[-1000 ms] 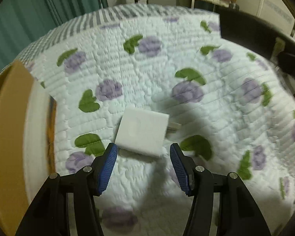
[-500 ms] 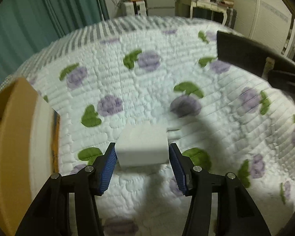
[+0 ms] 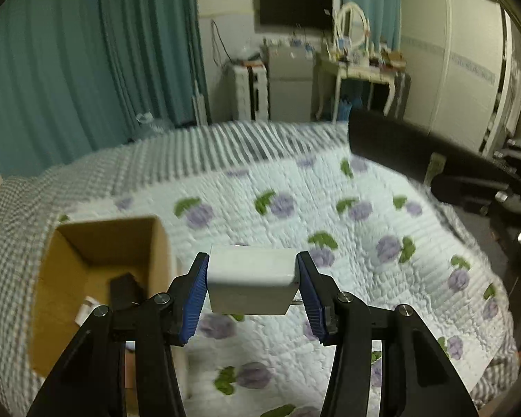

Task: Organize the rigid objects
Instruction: 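Lift the adapter and remote and carry both over the box, then lower both items into the box and open both grippers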

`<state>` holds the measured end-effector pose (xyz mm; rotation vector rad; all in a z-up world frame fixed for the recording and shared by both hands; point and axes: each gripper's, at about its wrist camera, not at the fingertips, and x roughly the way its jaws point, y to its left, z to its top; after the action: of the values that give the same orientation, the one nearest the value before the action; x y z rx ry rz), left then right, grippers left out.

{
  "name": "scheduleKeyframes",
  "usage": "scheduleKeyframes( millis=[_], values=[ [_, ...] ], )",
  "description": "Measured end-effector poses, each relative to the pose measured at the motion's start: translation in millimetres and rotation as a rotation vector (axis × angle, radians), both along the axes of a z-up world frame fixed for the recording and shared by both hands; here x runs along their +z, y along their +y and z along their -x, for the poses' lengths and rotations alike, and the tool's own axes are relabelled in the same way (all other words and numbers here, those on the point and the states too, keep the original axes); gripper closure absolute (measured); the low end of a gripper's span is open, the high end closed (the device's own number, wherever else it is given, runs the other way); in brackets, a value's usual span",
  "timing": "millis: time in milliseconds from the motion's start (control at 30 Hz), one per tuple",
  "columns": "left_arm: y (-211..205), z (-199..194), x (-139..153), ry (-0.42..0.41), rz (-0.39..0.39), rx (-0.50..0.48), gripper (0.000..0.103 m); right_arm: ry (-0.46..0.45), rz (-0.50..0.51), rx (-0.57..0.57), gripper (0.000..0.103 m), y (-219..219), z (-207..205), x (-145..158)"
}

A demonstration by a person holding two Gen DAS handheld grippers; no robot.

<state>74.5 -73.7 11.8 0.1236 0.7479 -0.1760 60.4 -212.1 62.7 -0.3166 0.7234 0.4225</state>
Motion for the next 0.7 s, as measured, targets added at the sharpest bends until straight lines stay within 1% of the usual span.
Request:
scheduleKeyframes(
  millis=[100, 167, 233, 333, 467, 600, 700],
  values=[
    [24.5, 7.7, 21.7, -0.016, 0.036, 0.023, 0.052, -0.029, -0.005, 0.019, 0.084, 23.5, 7.1, 20.9],
    [39.7, 14.0, 30.5, -0.032, 0.053, 0.032, 0.052, -0.045, -0.004, 0.039, 0.084, 42.3, 12.8, 30.4],
    [58.5, 20.8, 40.2, -0.053, 0.051, 0.05, 0.052, -0.049, -0.003, 0.065, 0.084, 63.6, 17.8, 35.6],
    [86.6, 21.9, 43.1, -0.045, 0.061, 0.092, 0.052, -0.047, -0.001, 0.098, 0.084, 94.5, 23.7, 37.2],
    [124.3, 22.4, 31.3, -0.024, 0.038, 0.133, 0.052, -0.025, -0.028, 0.128, 0.084, 132.9, 25.1, 34.1],
    [163.8, 17.0, 7.0, 0.021, 0.057, 0.183, 0.052, 0.002, -0.049, 0.155, 0.084, 170.6, 22.7, 20.8],
    [180.8, 9.2, -10.6, 0.051, 0.068, 0.203, 0.052, 0.032, -0.063, 0.168, 0.084, 194.1, 18.7, 7.1]
  ],
)
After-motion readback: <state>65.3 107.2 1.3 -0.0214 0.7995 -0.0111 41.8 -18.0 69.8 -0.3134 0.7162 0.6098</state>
